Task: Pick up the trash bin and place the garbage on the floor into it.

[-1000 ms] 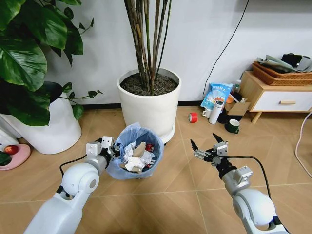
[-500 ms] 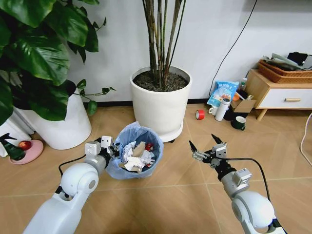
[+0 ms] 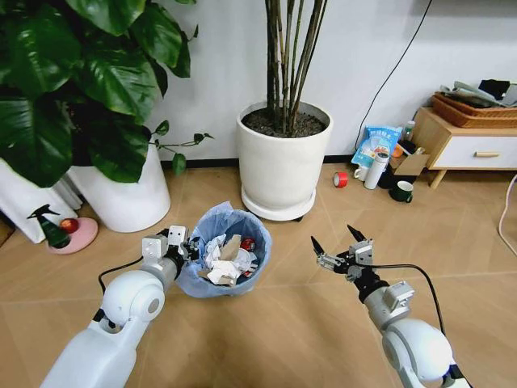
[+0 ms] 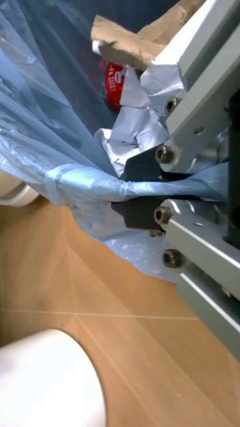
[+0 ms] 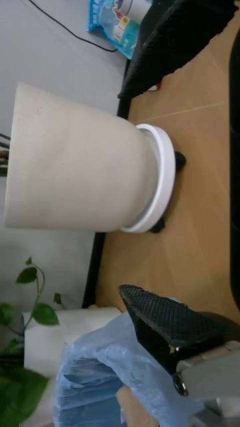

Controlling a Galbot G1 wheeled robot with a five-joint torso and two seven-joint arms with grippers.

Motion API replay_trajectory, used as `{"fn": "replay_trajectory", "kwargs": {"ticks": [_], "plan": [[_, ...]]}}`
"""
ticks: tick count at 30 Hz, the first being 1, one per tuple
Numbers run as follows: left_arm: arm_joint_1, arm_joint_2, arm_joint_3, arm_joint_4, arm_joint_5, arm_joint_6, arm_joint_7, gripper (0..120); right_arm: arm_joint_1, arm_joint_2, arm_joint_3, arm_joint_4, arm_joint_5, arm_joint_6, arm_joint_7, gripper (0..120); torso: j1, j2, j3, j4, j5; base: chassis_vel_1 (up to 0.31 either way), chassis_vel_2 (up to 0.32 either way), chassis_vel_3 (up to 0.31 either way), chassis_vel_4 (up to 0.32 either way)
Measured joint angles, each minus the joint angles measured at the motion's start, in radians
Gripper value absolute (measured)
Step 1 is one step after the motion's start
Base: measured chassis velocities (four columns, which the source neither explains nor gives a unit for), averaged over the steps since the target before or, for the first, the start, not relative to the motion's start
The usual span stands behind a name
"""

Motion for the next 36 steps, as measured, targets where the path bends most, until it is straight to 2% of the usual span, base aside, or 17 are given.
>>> {"fn": "replay_trajectory", "kwargs": {"ticks": [29,30,36], "plan": [[-0.001,-0.005,-0.004,0.006,0.000,0.000,0.003,0,0.000,0.012,-0.010,-0.024,-0.008,0.006,-0.002,100,0.000,0.000,0.000,0.0000,0.0003,0.303,-0.121,-0.301,0.119],[-0.001,-0.005,-0.004,0.007,0.000,0.000,0.003,0,-0.001,0.012,-0.009,-0.026,-0.008,0.006,-0.003,100,0.000,0.000,0.000,0.0003,-0.0008,0.293,-0.147,-0.285,0.153],[-0.007,-0.007,0.001,0.013,0.000,0.000,0.003,0,0.000,0.016,-0.007,-0.033,-0.009,0.011,-0.004,100,0.000,0.000,0.000,-0.0002,0.0004,0.264,-0.200,-0.272,0.198]]}}
